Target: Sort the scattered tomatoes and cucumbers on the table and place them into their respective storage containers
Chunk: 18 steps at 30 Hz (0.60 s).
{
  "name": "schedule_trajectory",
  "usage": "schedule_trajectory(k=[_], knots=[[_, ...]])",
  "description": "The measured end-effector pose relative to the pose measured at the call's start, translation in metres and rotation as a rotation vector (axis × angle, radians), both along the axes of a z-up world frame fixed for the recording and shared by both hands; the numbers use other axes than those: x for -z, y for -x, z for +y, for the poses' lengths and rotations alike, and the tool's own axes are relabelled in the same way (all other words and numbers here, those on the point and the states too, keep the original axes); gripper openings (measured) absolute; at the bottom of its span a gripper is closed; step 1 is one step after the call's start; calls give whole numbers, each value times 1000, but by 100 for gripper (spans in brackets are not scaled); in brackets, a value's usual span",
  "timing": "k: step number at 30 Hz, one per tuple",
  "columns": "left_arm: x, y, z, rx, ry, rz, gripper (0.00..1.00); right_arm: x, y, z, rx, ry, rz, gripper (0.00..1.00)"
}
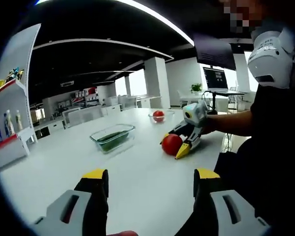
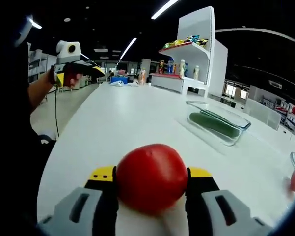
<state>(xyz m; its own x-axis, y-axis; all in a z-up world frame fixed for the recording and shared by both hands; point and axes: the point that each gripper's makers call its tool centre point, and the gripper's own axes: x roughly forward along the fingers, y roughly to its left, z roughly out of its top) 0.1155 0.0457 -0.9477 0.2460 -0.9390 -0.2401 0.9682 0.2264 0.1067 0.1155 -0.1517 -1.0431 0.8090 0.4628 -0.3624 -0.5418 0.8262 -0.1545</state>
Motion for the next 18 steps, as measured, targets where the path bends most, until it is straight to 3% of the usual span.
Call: schedule_trajectory(k=[9, 18], knots=[[5, -1, 3, -8, -9, 7, 69, -7, 5, 11, -21, 48, -37, 50], [1, 0, 4, -13, -8, -1, 68, -31, 7, 8, -28, -35, -79, 48]])
